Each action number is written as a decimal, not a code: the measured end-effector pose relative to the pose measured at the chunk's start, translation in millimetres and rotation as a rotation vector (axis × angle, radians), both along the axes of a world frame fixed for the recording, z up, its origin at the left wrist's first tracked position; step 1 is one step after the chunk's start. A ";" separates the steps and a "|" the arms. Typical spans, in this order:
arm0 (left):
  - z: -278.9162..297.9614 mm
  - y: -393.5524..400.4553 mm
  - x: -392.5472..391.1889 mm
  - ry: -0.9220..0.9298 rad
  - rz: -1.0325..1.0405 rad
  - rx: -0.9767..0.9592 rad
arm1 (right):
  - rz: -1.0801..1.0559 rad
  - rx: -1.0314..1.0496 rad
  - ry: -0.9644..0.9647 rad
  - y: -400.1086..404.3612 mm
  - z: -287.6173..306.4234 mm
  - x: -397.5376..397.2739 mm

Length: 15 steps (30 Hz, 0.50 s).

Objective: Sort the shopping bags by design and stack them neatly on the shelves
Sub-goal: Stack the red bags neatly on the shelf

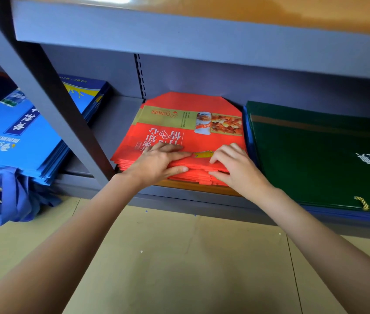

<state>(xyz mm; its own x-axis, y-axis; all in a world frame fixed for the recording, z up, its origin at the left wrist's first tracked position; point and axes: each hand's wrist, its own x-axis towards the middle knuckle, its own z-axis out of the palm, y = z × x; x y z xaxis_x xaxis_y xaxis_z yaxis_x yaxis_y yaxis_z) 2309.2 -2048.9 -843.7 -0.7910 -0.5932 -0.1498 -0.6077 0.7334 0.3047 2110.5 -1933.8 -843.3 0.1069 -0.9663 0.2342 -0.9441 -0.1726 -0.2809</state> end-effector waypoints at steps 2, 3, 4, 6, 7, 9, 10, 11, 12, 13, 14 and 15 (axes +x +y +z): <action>0.1 -1.6 0.1 0.016 -0.003 0.012 | -0.035 0.122 -0.155 0.6 5.7 -4.3; -0.4 -1.9 0.1 0.009 -0.001 0.011 | -0.042 0.166 -0.206 -0.2 9.7 -6.1; -0.2 -1.3 -0.1 -0.006 0.002 0.000 | -0.047 0.198 -0.252 -1.4 13.9 -7.8; -1.2 -0.8 -1.1 -0.027 -0.007 -0.037 | -0.054 0.232 -0.304 -4.0 19.9 -10.5; -0.6 -0.3 -0.9 -0.039 -0.018 -0.035 | -0.053 0.250 -0.300 -5.1 20.6 -11.2; 5.4 -2.3 2.1 0.007 -0.043 0.082 | -0.052 0.295 -0.270 -6.1 18.8 -9.8; 13.0 -5.5 4.3 0.078 -0.029 0.179 | -0.052 0.312 -0.253 -6.1 17.9 -8.9; 21.3 -11.1 7.9 0.146 0.003 0.251 | -0.051 0.320 -0.235 -6.2 17.2 -8.2; 30.0 -17.8 12.7 0.176 0.041 0.259 | -0.049 0.323 -0.212 -6.7 17.0 -7.5; 37.6 -26.1 18.9 0.152 0.074 0.229 | -0.044 0.320 -0.186 -7.5 17.7 -6.8; 43.2 -34.0 24.8 0.091 0.076 0.208 | -0.039 0.317 -0.166 -8.1 19.0 -6.0; 45.3 -39.6 29.2 0.016 0.053 0.214 | -0.037 0.315 -0.161 -8.7 20.5 -5.1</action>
